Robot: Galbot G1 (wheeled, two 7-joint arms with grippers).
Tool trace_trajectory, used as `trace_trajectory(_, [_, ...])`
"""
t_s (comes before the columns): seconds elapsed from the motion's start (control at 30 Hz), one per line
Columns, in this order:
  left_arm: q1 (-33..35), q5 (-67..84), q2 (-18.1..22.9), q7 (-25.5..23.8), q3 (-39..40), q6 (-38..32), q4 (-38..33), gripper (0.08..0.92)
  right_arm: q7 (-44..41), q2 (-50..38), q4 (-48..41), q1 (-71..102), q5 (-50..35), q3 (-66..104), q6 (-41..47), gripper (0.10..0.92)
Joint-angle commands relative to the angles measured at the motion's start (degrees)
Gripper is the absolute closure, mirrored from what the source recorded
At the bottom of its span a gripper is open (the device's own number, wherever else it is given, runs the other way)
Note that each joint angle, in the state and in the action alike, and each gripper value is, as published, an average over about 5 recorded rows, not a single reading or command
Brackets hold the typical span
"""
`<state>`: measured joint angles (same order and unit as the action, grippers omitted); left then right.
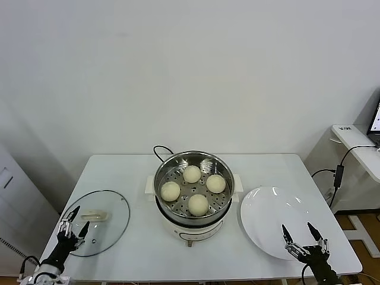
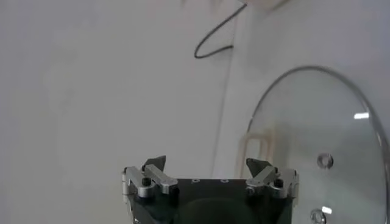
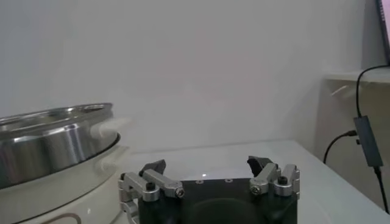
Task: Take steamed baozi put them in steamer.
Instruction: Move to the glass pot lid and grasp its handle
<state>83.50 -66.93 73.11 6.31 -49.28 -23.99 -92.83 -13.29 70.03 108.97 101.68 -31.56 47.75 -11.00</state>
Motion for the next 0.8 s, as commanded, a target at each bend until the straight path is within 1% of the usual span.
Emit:
trace_trajectory(0.03, [-7.87,-6.64,-1.41,0.97,2.79,2.64,6.65,0.177,-0.22,1.28,0.90,1.10,0.40,1.84,0.20,0.203])
trace_trajectory(0.27, [-11.05,-7.38,-1.23,1.16,3.02,4.38,10.49,0.177,-0.36,1.85,1.07,1.75,0.47,1.91,-0.22,0.203])
trace_trajectory(0.53, [-11.75,-7.14,-1.01,0.78,3.84,6.02,9.68,0.183,-0.39,2.10,1.58,2.09,0.59,1.72,-0.20,0.203])
trace_trajectory(0.63, [-11.57,-6.75,-0.95,0.02,3.84,5.81,9.54,0.223,-0.39,2.14,1.73,2.22,0.60,1.81,-0.26,0.203])
trace_trajectory(0.8, [-10.44,-4.17,-1.12,-0.46,3.91,5.26,8.58,0.358,-0.42,2.39,2.21,2.73,0.61,2.00,-0.54,0.203])
